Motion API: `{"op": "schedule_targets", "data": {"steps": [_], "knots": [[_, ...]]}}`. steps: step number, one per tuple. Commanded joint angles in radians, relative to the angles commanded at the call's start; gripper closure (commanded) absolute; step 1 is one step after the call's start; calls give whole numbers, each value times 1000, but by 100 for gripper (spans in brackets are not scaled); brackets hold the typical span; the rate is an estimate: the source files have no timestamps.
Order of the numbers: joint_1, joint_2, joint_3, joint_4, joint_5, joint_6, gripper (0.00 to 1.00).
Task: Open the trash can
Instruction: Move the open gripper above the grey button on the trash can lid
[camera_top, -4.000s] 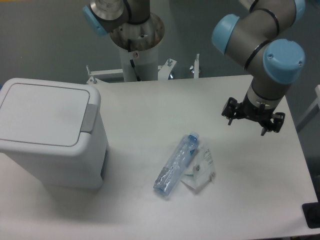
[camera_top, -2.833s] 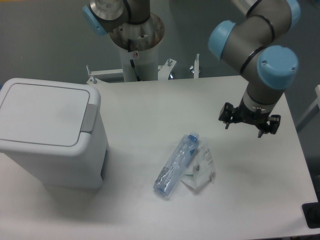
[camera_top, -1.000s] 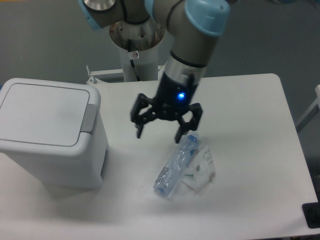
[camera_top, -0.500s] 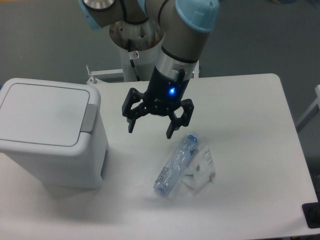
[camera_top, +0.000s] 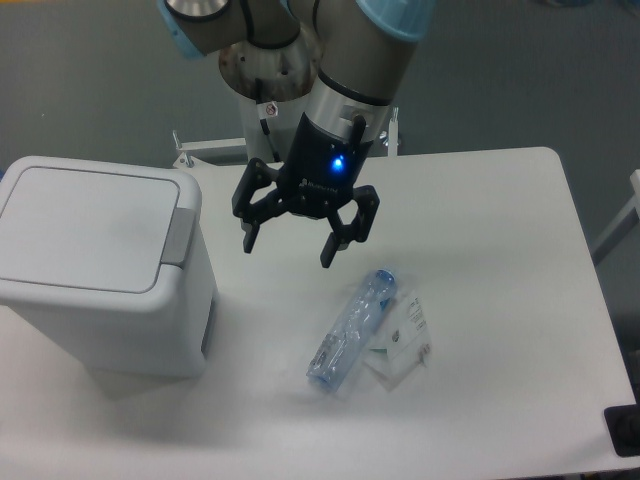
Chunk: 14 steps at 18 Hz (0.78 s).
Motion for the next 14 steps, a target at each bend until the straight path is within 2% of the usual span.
{"op": "schedule_targets", "data": {"steps": [4, 10, 14], "knots": [[17, 3, 0, -25, -2, -3, 0], [-1, 8, 11, -21, -3, -46, 0], [-52, 12, -3, -17, -3, -69, 0]]}}
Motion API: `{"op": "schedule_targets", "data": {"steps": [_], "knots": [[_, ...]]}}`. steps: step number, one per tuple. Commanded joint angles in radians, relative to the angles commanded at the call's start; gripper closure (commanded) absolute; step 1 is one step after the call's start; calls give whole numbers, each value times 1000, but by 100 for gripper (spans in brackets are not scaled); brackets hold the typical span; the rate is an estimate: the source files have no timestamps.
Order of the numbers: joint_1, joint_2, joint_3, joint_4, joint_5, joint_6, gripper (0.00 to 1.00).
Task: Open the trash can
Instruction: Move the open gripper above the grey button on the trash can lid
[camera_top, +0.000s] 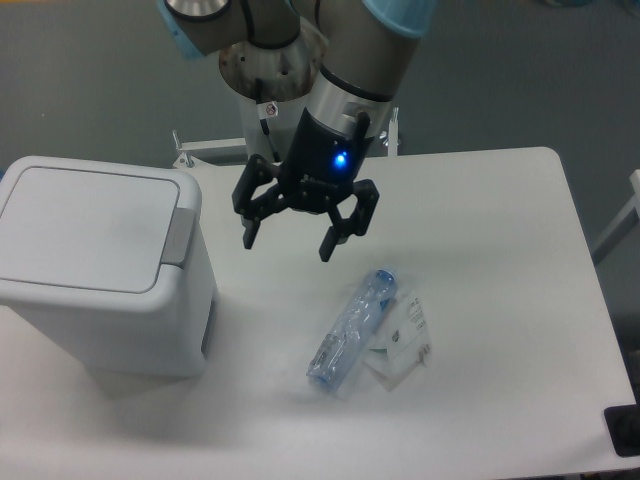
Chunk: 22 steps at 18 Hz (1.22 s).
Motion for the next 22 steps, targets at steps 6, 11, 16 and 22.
{"op": "schedule_targets", "data": {"steps": [6, 11, 16, 22], "knots": [[-49, 6, -5, 0, 2, 0, 0], [-49, 8, -5, 5, 3, 0, 0], [-49, 73, -86, 12, 59, 15, 0], [-51, 92, -107, 29, 115, 9, 0]]}}
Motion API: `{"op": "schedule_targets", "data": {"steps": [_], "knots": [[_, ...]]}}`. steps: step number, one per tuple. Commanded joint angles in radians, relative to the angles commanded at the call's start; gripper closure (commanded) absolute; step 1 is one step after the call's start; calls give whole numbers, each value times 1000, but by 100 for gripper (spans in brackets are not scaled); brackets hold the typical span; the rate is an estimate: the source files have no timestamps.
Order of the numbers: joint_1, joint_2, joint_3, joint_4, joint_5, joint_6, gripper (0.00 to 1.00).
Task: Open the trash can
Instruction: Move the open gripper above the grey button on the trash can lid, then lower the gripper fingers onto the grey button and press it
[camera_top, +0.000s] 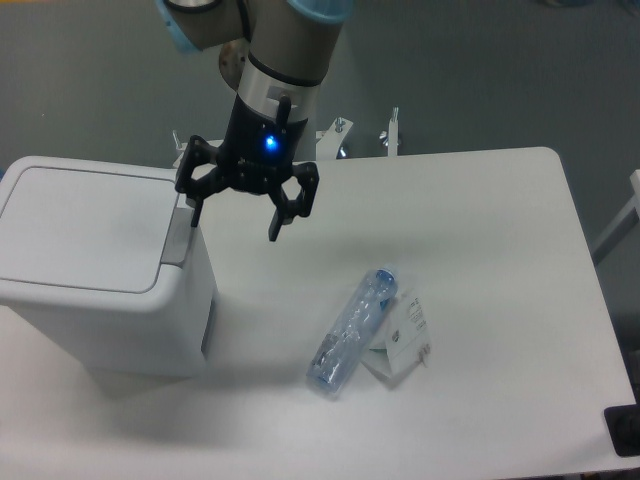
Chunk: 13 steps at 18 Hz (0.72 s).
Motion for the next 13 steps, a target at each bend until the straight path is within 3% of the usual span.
{"op": "schedule_targets", "data": {"steps": [6, 13], "knots": [[-21, -29, -2, 71, -3, 5, 0], [-44, -52, 9, 92, -5, -8, 0]]}}
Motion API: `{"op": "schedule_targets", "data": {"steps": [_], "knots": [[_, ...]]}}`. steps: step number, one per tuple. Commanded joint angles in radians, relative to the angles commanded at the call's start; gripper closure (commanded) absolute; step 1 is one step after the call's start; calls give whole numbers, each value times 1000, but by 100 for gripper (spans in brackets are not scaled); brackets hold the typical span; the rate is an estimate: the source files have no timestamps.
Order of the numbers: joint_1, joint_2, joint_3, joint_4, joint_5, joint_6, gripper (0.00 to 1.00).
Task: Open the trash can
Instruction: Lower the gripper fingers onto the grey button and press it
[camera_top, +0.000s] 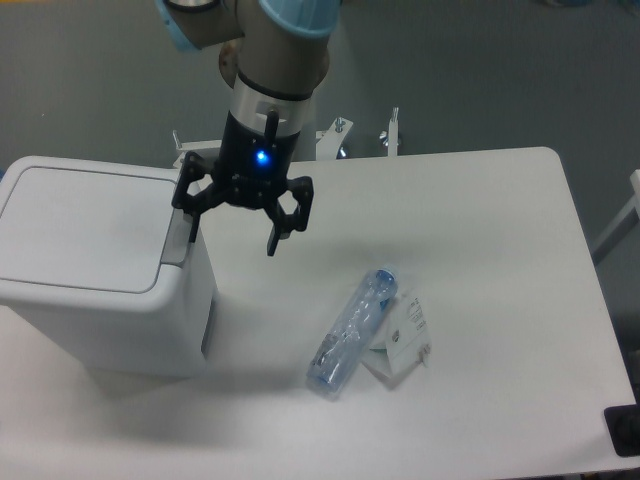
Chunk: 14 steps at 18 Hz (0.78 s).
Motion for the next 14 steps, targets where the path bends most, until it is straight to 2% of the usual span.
{"op": "schedule_targets", "data": {"steps": [14], "knots": [[0, 0, -6, 0, 5, -2, 0]]}}
